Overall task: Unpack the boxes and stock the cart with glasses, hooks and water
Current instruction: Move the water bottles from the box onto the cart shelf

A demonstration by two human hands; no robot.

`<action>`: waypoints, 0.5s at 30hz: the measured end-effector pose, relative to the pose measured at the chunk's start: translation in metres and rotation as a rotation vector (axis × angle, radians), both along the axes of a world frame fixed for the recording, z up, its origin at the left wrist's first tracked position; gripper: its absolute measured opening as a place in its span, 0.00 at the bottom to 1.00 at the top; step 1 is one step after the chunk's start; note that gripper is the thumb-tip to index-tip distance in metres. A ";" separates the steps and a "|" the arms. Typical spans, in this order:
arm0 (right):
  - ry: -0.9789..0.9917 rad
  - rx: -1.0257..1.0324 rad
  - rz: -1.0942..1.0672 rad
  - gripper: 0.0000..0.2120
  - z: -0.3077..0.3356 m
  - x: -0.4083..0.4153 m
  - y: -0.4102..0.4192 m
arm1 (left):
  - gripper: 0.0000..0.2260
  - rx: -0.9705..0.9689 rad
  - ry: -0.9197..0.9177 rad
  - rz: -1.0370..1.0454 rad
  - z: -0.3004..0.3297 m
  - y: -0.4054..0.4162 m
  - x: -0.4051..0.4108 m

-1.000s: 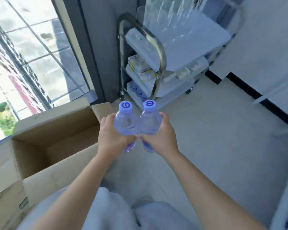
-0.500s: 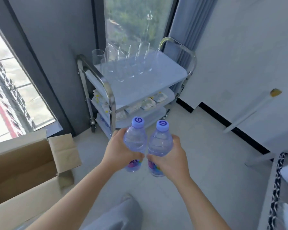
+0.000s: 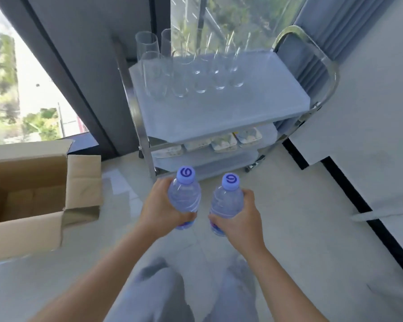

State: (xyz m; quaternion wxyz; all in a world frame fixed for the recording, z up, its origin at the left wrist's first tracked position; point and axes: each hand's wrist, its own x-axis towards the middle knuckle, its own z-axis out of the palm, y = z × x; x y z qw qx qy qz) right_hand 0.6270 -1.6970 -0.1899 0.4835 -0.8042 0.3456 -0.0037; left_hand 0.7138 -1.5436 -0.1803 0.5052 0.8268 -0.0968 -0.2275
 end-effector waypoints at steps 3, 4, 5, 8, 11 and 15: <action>-0.028 -0.032 0.113 0.29 -0.048 0.016 -0.034 | 0.19 0.001 -0.015 0.154 -0.041 -0.026 -0.002; -0.030 -0.036 0.160 0.29 -0.068 0.023 -0.045 | 0.20 -0.014 -0.014 0.201 -0.064 -0.034 -0.004; -0.033 -0.037 0.199 0.29 -0.090 0.030 -0.054 | 0.21 -0.025 -0.017 0.229 -0.087 -0.043 -0.004; -0.041 -0.040 0.251 0.26 -0.171 0.048 -0.076 | 0.21 -0.052 -0.039 0.354 -0.176 -0.065 -0.004; -0.088 -0.023 0.265 0.26 -0.266 0.071 -0.085 | 0.27 -0.115 -0.046 0.456 -0.279 -0.083 0.010; -0.151 -0.015 0.277 0.26 -0.385 0.114 -0.088 | 0.21 -0.158 -0.071 0.553 -0.392 -0.098 0.050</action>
